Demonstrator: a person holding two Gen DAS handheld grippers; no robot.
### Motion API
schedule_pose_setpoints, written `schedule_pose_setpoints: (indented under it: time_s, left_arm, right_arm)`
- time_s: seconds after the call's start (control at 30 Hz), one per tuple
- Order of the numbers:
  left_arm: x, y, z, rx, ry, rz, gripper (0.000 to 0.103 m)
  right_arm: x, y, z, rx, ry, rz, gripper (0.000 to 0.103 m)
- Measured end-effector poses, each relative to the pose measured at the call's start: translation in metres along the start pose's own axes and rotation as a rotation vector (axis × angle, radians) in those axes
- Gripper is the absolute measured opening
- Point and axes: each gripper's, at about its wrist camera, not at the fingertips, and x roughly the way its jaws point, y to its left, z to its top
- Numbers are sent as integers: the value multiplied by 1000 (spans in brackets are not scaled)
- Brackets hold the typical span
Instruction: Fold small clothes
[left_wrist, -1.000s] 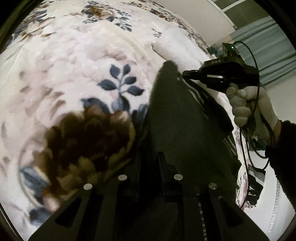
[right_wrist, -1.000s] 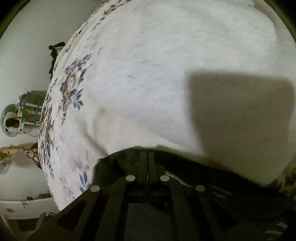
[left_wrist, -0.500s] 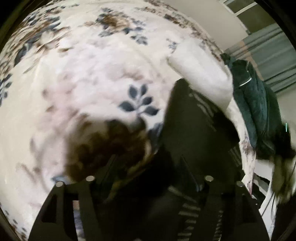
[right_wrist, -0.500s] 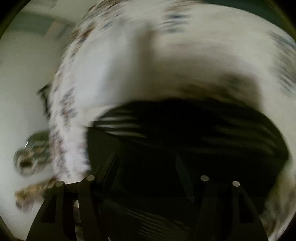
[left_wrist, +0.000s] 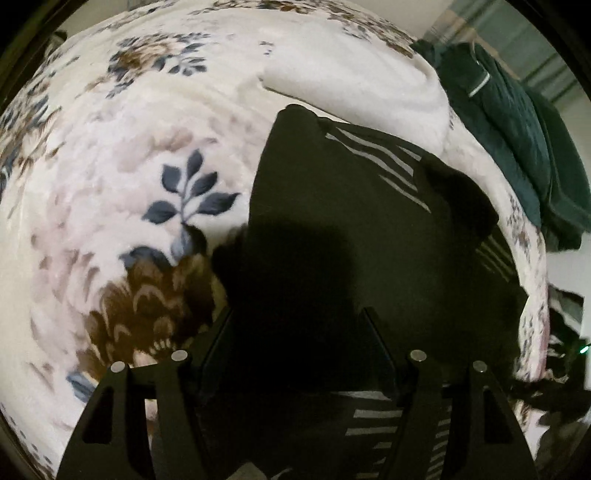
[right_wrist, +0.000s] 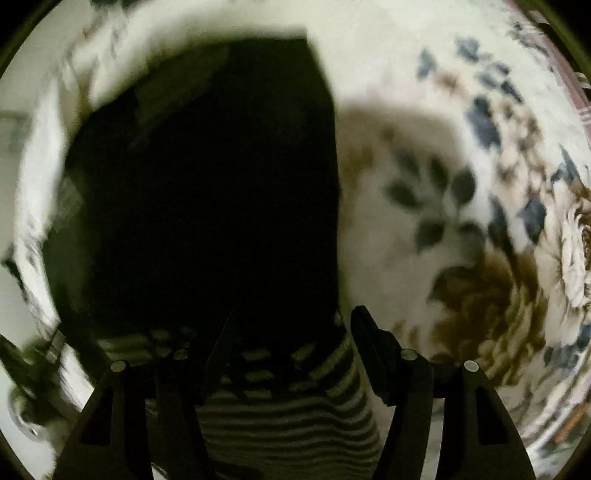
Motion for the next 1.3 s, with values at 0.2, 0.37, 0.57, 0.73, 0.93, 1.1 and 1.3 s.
schedule_pose_setpoints:
  time_s: [0.2, 0.37, 0.57, 0.73, 0.93, 1.1, 1.3]
  left_arm:
    - [18, -3, 1, 60, 11, 71, 65]
    - [46, 3, -1, 75, 30, 66, 78]
    - [63, -5, 4, 101, 38, 46, 103]
    - [68, -15, 2, 119, -5, 109, 103]
    - [47, -21, 8, 119, 3, 128, 103]
    - [1, -28, -15, 131, -82, 246, 103]
    - [-24, -43, -87, 152, -59, 377, 103]
  right_arm:
    - [8, -21, 29, 294, -81, 264, 64]
    - [3, -27, 28, 360, -191, 201, 6]
    - [-4, -26, 16, 273, -178, 58, 6]
    - [-3, -31, 33, 251, -83, 116, 18]
    - [-44, -58, 53, 292, -149, 166, 49]
    - [-19, -63, 127, 190, -74, 200, 50]
    - [39, -51, 191, 66, 63, 305, 43]
